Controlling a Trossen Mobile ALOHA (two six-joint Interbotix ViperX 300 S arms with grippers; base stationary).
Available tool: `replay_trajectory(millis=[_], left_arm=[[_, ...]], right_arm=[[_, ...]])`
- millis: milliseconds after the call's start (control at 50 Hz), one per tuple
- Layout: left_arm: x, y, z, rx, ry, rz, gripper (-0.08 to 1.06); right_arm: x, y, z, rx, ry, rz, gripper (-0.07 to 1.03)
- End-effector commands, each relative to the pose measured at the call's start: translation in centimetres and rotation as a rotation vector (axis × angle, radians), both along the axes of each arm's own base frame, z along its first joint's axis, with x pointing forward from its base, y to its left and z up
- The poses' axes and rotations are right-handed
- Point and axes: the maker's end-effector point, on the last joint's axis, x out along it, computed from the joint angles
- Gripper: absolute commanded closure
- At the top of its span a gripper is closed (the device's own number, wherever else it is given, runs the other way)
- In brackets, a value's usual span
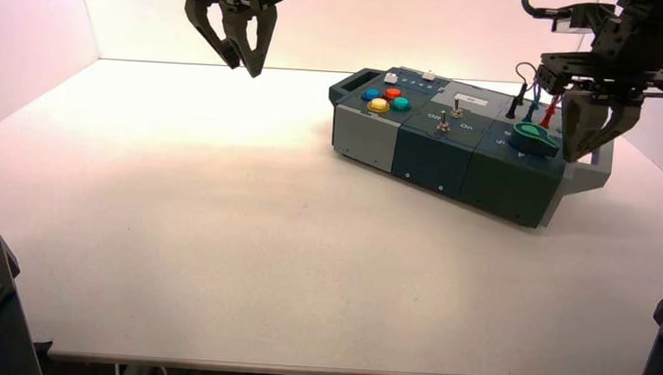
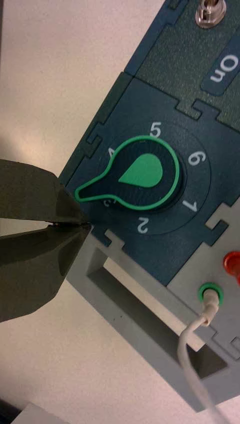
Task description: Turn the knob to position 6.
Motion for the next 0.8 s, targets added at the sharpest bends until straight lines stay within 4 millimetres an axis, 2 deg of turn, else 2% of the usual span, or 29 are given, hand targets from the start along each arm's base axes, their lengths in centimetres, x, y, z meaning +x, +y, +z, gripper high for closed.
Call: replay_trajectory(millis=[20,200,440,800], left_arm=[[0.8,-0.8,1.7,-0.027,-0.048,-0.012,0.46],[0.8,-0.8,1.7,-0.027,-0.048,-0.012,0.46],[0.8,-0.8,1.7,-0.026,-0.047,-0.012,0.46],[0.7,-0.7,1.6,-0.025,-0.044,-0.012,0.46]], right_arm=[[0.9,0.2,0.7,0.004,-0.034,0.003,0.99],[0.8,0.5,0.6,0.004,-0.03,0.016,0.99],[0.7,2.3,0.7,0.006,-0.033,0.083,0.99],[0.6,3.6,0.8,0.012,-0.039,0.12,0.99]])
